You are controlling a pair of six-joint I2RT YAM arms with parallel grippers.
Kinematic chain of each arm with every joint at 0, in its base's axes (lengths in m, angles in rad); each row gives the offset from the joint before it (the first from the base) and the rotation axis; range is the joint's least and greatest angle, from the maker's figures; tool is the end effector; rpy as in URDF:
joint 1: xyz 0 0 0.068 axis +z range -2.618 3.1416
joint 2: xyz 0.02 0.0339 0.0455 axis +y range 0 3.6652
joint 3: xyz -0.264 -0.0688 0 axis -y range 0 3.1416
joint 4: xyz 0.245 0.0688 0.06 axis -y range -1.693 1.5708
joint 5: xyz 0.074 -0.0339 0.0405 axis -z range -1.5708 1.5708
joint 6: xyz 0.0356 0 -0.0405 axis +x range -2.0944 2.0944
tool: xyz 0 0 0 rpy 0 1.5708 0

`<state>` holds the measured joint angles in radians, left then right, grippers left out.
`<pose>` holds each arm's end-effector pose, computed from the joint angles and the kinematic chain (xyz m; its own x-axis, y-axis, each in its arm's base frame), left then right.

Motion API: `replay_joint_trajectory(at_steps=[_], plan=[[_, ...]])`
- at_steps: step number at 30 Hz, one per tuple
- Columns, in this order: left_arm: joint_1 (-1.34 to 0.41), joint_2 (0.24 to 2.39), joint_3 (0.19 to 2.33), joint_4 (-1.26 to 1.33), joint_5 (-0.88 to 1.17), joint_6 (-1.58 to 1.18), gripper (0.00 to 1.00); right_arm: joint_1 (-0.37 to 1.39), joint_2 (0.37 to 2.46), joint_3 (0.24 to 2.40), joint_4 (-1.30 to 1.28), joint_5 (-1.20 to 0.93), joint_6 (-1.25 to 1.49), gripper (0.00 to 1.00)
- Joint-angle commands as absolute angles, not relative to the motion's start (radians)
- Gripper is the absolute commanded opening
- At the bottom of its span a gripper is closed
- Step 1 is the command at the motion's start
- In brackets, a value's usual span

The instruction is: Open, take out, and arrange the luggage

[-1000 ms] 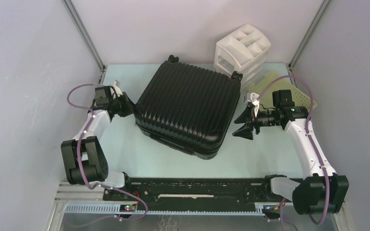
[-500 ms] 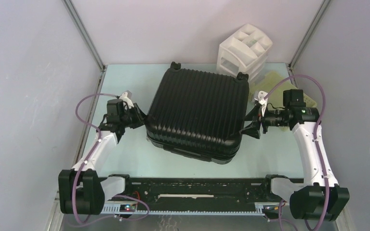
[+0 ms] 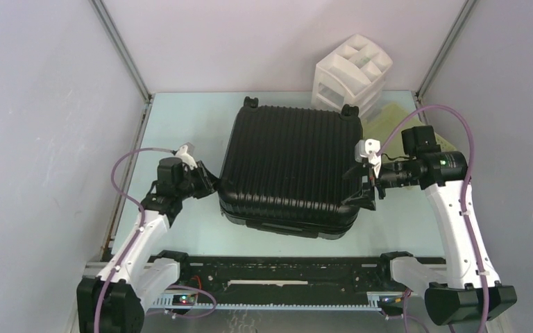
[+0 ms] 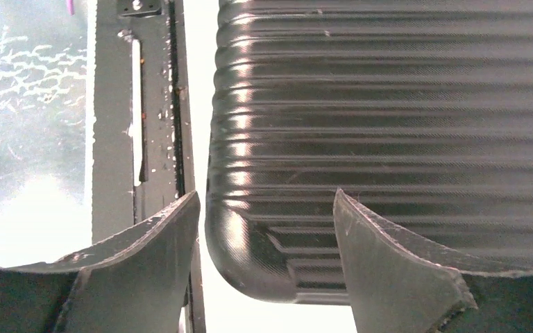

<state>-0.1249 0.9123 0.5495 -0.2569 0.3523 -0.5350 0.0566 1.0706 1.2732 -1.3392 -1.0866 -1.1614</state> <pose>0.1932 -0.0366 0.2291 -0.6975 -0.3947 -0.5981 0.0465 0.8079 -0.5874 0.1574 0.0405 0.3711 0.0046 -0.4275 -0.9040 -0.9894 0.1295 -0.0663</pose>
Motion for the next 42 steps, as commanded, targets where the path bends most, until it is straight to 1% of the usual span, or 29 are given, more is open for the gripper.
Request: replay_joint_trajectory(at_steps=[1,2,7,9,13,15,18,21,23,25,26,29,33,37,42], plan=[[-0.167,0.851,0.538,-0.257,0.436,-0.593,0.3,0.116,1.051,1.312,-1.433,-1.106,-1.224,0.84],[-0.167,0.841,0.54,-0.265,0.428,-0.59,0.31,0.13,1.051,1.312,-1.448,-1.119,-1.238,0.88],[-0.166,0.771,0.573,-0.364,0.317,-0.548,0.35,0.247,1.056,1.309,-1.503,-1.099,-1.303,0.91],[-0.166,0.738,0.594,-0.403,0.276,-0.532,0.37,0.289,1.052,1.294,-1.499,-1.079,-1.318,0.99],[-0.161,0.668,0.651,-0.496,0.194,-0.473,0.4,0.38,1.023,1.242,-1.454,-1.031,-1.313,1.0],[-0.16,0.631,0.684,-0.54,0.15,-0.441,0.44,0.43,1.01,1.222,-1.43,-0.983,-1.296,1.0],[-0.159,0.563,0.724,-0.587,0.077,-0.411,0.53,0.501,1.007,1.197,-1.397,-0.937,-1.264,1.0],[-0.158,0.493,0.744,-0.602,0.035,-0.408,0.65,0.582,0.997,1.153,-1.315,-0.879,-1.175,1.0],[-0.158,0.446,0.745,-0.597,0.022,-0.418,0.77,0.647,0.993,1.12,-1.259,-0.822,-1.121,0.99],[-0.158,0.403,0.736,-0.582,0.022,-0.437,0.94,0.712,0.989,1.091,-1.228,-0.766,-1.089,0.99],[-0.158,0.384,0.727,-0.572,0.02,-0.453,0.99,0.737,0.987,1.076,-1.206,-0.744,-1.072,0.98],[-0.158,0.334,0.695,-0.545,0.017,-0.513,1.0,0.8,0.982,1.042,-1.153,-0.707,-1.031,0.97],[-0.159,0.296,0.647,-0.509,0.078,-0.566,1.0,0.867,0.973,0.978,-1.055,-0.627,-0.979,0.95],[-0.159,0.276,0.605,-0.507,0.108,-0.621,0.91,0.951,0.968,0.919,-0.965,-0.529,-0.943,0.91],[-0.158,0.244,0.531,-0.505,0.114,-0.711,0.84,1.05,0.991,0.891,-0.845,-0.422,-0.886,0.84]])
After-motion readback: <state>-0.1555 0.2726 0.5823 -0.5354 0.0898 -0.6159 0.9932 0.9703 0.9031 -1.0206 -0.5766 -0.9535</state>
